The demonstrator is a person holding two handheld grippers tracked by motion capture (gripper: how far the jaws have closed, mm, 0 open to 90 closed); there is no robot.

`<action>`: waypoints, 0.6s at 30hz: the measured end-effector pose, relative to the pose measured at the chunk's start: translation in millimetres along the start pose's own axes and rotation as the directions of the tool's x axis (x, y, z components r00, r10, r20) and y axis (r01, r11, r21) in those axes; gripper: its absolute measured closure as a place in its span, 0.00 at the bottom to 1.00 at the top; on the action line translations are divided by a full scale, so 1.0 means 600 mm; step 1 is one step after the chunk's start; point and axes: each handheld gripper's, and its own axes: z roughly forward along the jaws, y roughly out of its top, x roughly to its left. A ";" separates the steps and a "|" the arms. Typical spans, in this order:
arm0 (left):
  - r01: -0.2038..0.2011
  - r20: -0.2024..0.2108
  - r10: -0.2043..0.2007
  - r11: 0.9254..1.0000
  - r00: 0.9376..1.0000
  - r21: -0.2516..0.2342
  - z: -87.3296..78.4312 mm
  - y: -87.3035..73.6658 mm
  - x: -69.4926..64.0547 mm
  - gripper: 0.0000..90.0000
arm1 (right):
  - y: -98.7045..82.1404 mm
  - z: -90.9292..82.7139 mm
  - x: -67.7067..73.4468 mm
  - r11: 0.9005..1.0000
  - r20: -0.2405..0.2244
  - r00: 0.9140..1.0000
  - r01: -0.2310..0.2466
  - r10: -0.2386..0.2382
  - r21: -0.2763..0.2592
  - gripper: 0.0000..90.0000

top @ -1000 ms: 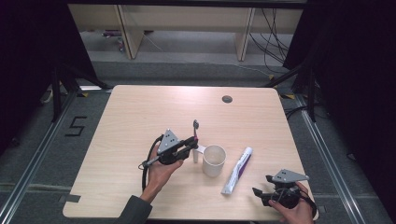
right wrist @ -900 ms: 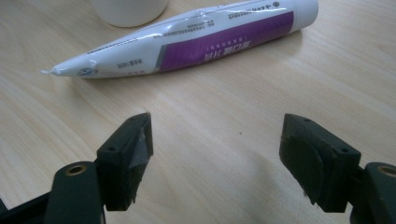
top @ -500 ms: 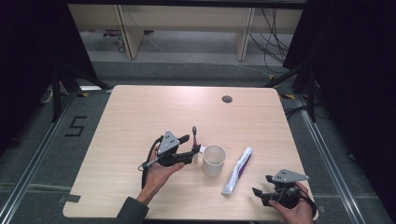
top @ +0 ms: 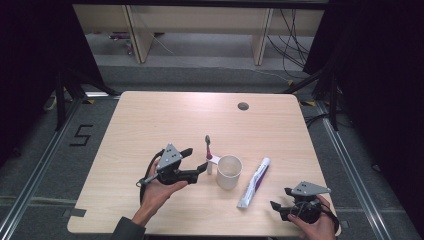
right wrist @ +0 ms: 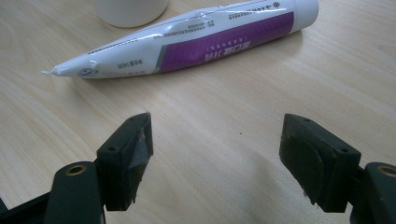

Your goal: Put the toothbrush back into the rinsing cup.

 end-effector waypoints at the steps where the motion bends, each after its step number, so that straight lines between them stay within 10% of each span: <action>1: 0.001 -0.001 -0.001 1.000 1.000 0.003 -0.003 -0.003 0.001 0.28 | 0.000 -0.001 0.001 1.000 -0.005 1.000 -0.016 0.017 0.010 0.30; 18: -0.007 -0.028 0.009 0.998 1.000 0.065 -0.065 -0.042 -0.001 0.27 | 0.000 -0.001 0.001 1.000 -0.005 1.000 -0.016 0.016 0.012 0.30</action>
